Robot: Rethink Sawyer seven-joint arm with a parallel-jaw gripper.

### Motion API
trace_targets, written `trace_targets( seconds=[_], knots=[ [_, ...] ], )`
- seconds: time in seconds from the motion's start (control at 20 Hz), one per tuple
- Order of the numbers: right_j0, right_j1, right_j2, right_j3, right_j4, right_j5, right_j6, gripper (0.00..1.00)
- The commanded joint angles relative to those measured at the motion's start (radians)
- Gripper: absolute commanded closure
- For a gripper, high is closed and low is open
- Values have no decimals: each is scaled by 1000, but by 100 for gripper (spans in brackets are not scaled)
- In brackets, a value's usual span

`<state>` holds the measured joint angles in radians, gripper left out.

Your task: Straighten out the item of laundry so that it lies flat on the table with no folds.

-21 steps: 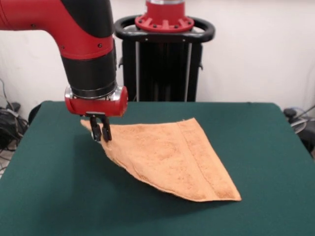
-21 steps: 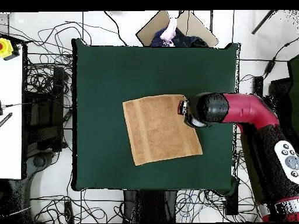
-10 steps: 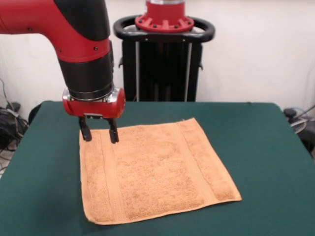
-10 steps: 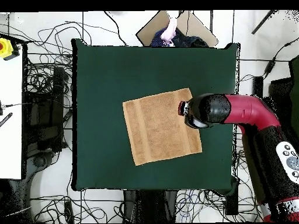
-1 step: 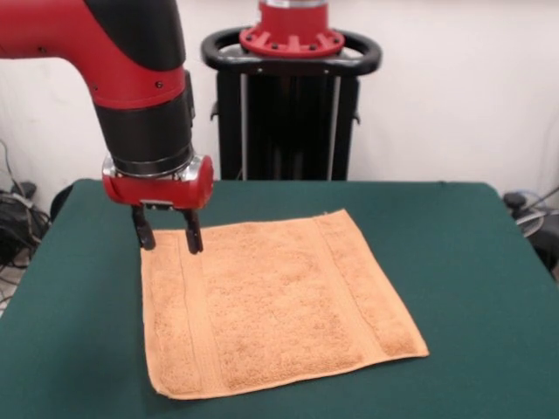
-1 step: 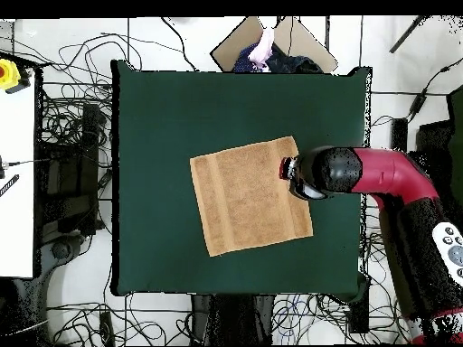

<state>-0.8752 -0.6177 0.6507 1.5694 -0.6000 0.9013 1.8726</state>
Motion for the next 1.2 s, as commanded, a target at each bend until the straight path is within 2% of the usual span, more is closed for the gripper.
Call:
trace_targets(
  seconds=[0.05, 0.25, 0.4, 0.85, 1.2],
  knots=[
    [-14, -146, 84, 149, 45, -115, -86, 0],
    [-33, -303, 101, 299, 120, -142, -18, 0],
    [-35, -353, 98, 342, 152, -149, -12, 0],
    [-44, -337, 81, 373, 162, -237, -42, 0],
    [-39, -332, 63, 367, 163, -234, -42, 0]
  ],
)
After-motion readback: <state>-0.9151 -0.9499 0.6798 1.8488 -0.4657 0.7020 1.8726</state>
